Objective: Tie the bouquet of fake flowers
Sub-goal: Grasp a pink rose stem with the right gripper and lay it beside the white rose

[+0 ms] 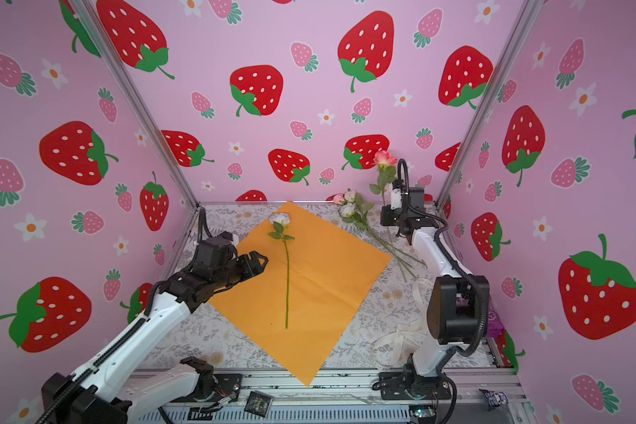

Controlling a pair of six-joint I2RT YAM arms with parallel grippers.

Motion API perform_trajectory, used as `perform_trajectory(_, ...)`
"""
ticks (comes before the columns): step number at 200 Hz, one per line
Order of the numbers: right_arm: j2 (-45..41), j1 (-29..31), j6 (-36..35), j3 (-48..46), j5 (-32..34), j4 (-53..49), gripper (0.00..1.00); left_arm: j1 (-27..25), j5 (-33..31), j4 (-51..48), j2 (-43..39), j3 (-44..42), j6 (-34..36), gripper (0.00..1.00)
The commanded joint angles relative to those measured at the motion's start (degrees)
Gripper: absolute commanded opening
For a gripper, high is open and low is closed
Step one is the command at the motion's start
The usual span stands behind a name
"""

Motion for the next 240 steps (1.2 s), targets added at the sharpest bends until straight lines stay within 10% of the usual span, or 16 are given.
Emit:
perform_trajectory(1,1.5,8.4,19.9,-7.4,-5.6,12.1,0.0,4.7,-1.3,-6.3,-4.2,-2.8,0.7,0.9)
perform_trajectory(32,7.7,19.4,36.9,-10.4,-2.5,24.1,0.0,9.7,1.8,-8.2,-9.8,-6.2,1.0,0.92)
perform_trajectory(91,20.6,28.7,45.1,-3.0,0.1,26.3,0.0,10.8,5.7,-8.9,-12.5,-9.0,0.4,0.93)
perform_trajectory(240,32.2,30.3,43.0,8.3,-7.2,19.2,0.05,10.9,8.8,-5.6,-9.7,-10.2,-0.9,0.91)
